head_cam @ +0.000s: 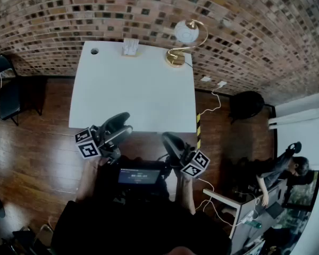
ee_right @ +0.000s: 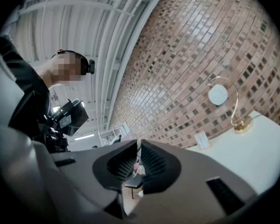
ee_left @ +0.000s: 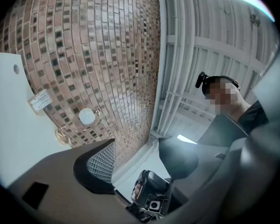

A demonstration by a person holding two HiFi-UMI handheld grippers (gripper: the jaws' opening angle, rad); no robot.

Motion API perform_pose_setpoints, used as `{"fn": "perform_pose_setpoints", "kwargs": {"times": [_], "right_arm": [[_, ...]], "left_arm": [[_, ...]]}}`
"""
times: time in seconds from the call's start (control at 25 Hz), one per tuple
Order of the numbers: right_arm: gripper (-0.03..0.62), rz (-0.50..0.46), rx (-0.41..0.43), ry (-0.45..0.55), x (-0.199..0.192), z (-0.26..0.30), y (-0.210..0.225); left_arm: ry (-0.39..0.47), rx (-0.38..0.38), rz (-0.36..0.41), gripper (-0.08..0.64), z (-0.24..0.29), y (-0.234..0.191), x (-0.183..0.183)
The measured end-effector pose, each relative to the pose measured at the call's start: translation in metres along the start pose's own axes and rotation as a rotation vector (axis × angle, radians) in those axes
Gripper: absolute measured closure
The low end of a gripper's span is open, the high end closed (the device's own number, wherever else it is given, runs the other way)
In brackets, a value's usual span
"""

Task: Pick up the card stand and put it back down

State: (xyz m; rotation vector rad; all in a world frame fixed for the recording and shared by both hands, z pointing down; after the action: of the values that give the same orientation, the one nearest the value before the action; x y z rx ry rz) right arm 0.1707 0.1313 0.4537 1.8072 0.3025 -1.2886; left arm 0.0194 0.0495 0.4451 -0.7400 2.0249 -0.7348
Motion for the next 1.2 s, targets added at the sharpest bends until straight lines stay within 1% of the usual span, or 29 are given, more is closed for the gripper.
{"fn": "perform_pose_setpoints", "kwargs": {"times": [0.16, 0.24, 0.48, 0.6, 0.68, 0.88, 1.04, 1.12, 1.2], "right_arm": [[0.543, -0.066, 0.034, -0.034, 0.010, 0.073, -0.006], [0.543, -0.084, 0.037, -0.059, 0.009, 0.101, -0.007], [0.541, -0.062, 0.012, -0.141, -0.008, 0.160, -0.004], [0.531, -0.074, -0.023, -0.166, -0.013, 0.175, -0.004], [0.529, -0.082, -0.047, -0.176, -0.015, 0.180, -0.004], [0.527, -0.090, -0.082, -0.186, -0.018, 0.191, -0.009], [0.522, -0.106, -0.089, -0.213, -0.025, 0.201, -0.011], [0.522, -0.093, -0.096, -0.223, -0.029, 0.205, -0.012], [0.522, -0.094, -0.104, -0.236, -0.028, 0.209, -0.012]], "left_arm": [[0.012, 0.016, 0.003, 0.284, -0.022, -0.029, 0.052], [0.017, 0.020, 0.007, 0.282, -0.033, -0.039, 0.072], [0.027, 0.062, -0.003, 0.282, -0.070, -0.070, 0.117], [0.014, 0.086, -0.014, 0.282, -0.086, -0.087, 0.130], [0.015, 0.085, -0.016, 0.282, -0.092, -0.092, 0.136], [0.015, 0.061, -0.014, 0.281, -0.100, -0.095, 0.146], [0.020, 0.030, -0.025, 0.279, -0.103, -0.097, 0.147], [0.035, 0.004, -0.041, 0.262, -0.106, -0.094, 0.150], [0.071, -0.024, -0.059, 0.262, -0.109, -0.092, 0.157]]}}
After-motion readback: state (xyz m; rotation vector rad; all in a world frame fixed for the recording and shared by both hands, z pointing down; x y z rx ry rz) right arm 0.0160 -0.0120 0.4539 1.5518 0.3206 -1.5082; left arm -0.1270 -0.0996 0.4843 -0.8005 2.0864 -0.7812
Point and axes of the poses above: the fingertips, and each gripper's own axes: z forward along the fingers, y to its right, x out of its top, the point moved 2 cm from there along -z, backward along the fingers, and after that the axes turned 3 degrees about -x, right-handed, at the moved point
